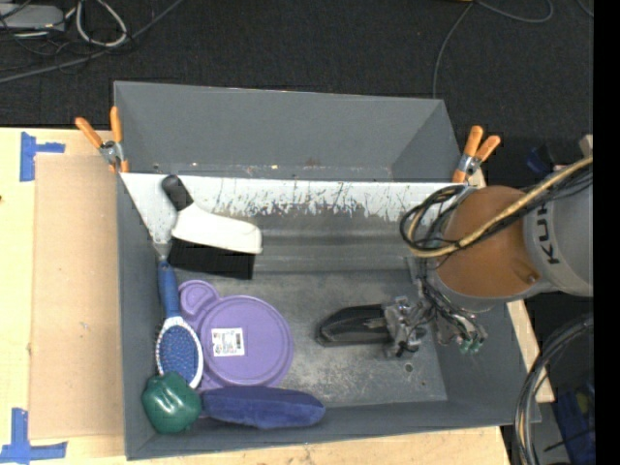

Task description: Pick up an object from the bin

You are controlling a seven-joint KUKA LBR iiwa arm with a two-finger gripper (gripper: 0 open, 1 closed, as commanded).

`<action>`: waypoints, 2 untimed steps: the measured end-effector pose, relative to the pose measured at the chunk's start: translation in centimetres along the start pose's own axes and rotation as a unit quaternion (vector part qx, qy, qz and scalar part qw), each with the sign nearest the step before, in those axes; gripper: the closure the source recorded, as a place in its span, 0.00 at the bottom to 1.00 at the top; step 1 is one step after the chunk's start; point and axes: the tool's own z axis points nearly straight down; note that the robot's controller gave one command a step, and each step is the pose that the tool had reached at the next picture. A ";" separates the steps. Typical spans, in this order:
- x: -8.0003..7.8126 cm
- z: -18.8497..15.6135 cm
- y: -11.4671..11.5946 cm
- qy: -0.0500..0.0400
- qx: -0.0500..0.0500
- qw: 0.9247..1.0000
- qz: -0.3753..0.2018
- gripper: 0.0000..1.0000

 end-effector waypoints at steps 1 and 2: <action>0.0 0.0 0.0 0.000 0.000 1.000 0.000 1.00; 3.1 -0.1 -1.4 -0.005 0.000 0.990 -0.144 1.00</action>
Offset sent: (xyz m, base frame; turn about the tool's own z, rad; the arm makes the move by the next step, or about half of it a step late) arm -0.0474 -0.0284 -0.0038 -0.3938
